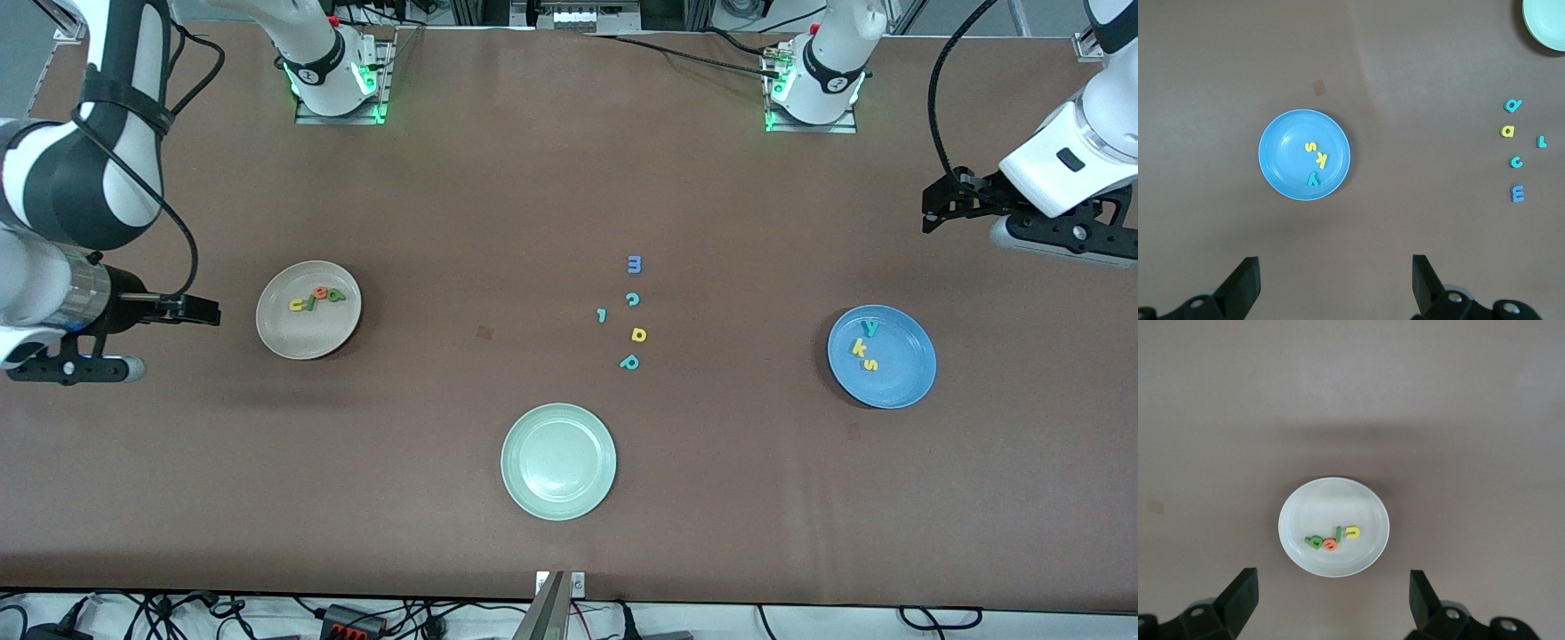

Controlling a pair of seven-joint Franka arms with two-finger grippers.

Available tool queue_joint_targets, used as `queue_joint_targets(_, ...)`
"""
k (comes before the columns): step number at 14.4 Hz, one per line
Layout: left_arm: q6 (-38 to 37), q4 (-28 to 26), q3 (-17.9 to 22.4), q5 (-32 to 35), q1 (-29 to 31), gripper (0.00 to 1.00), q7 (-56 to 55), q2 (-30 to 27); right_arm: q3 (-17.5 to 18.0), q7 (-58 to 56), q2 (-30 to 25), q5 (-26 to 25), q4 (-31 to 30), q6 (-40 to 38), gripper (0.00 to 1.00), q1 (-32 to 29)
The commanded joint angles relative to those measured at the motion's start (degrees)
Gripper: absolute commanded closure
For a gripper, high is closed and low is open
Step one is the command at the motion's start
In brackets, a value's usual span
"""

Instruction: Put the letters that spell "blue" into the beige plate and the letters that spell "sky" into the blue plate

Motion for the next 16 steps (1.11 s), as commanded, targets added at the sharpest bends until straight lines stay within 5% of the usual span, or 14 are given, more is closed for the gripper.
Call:
queue_joint_targets(1,-1.67,2.31,0.14,0.44,-0.68,0.00,-0.08,0.77,4.67,-0.68,-5.09,-2.62,1.11,-1.83,0.00,-5.05)
queue_joint_targets(6,-1.67,2.22,0.23,0.44,-0.42,0.00,0.01,0.77,29.61,0.98,-11.60,-11.95,1.11,-1.66,0.00,-25.34)
queue_joint_targets(11,-1.67,2.22,0.23,0.44,-0.42,0.00,0.01,0.77,36.49,6.17,-15.74,-16.53,-3.28,-0.35,0.00,-30.19)
queue_joint_targets(13,-1.67,2.22,0.23,0.44,-0.42,0.00,-0.08,0.77,42.80,5.47,-16.44,-16.70,-3.81,0.10,0.00,-36.24)
queue_joint_targets(16,-1.94,2.22,0.14,0.35,-0.42,0.00,-0.26,0.68,44.16,5.56,-17.14,-16.88,-3.81,-0.69,0.00,-37.24)
